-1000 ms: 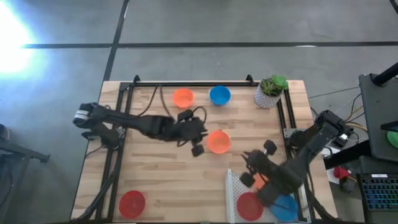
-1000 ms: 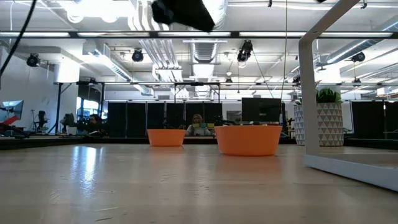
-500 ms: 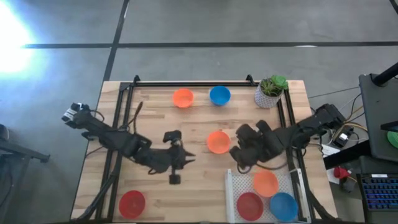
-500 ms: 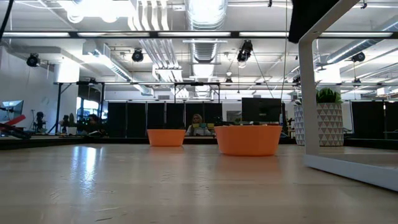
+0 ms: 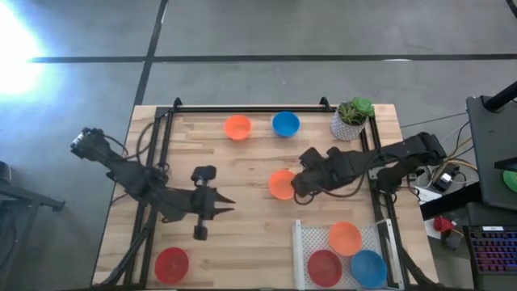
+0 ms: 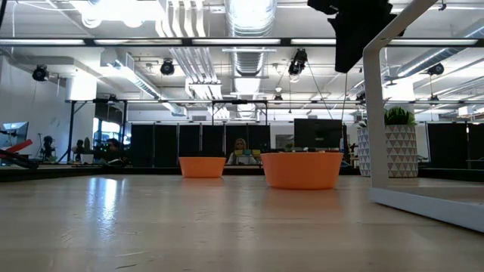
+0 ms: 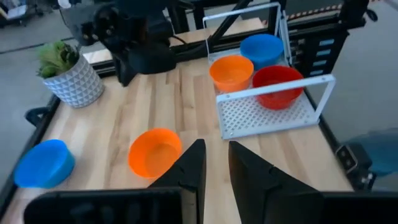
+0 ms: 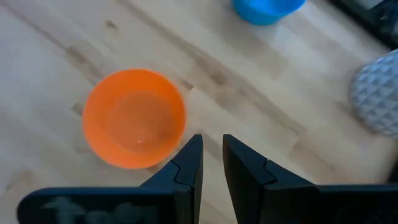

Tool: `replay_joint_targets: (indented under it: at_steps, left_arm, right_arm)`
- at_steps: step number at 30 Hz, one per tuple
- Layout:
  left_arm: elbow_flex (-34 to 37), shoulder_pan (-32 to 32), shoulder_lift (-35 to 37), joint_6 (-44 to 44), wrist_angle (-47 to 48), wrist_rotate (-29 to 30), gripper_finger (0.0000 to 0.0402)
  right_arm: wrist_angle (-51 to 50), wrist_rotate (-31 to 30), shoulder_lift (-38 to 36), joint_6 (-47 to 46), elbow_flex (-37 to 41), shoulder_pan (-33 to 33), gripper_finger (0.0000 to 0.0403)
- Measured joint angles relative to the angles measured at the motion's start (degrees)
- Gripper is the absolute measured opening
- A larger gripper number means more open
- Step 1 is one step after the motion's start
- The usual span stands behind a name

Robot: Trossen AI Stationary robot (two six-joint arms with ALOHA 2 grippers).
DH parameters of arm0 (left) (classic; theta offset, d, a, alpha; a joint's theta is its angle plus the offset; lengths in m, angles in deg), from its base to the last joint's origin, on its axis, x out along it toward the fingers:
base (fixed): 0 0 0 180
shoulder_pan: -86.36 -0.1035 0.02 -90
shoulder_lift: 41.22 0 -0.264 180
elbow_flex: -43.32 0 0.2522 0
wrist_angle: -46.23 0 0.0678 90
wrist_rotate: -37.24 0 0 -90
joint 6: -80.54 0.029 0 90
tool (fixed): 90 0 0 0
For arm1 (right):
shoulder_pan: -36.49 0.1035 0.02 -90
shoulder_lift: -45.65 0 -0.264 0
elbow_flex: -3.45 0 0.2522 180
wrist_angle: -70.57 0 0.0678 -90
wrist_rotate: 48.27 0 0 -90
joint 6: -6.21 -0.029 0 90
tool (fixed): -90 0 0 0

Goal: Pick & Place Mini bowls
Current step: Stack the bottom orange bowl on top of the orange bowl on the shelf

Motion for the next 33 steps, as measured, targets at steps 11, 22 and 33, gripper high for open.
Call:
replay_joint_targets:
  at_steps: [11,22,33]
  left_arm:
    - [0.0,-0.5,4.45,7.91,-1.8,0.0,0.0064]
    - [0.0,-0.48,4.25,4.36,0.31,-0.06,0.0064]
    - [0.0,-0.54,5.13,11.36,3.78,-0.06,0.0064]
  right_arm:
    - [5.57,2.24,0.26,0.78,3.88,-1.5,0.0059]
    - [10.44,4.6,0.32,5.75,8.84,-5.46,0.0059]
    - [23.36,13.82,0.38,6.41,12.83,-13.91,0.0059]
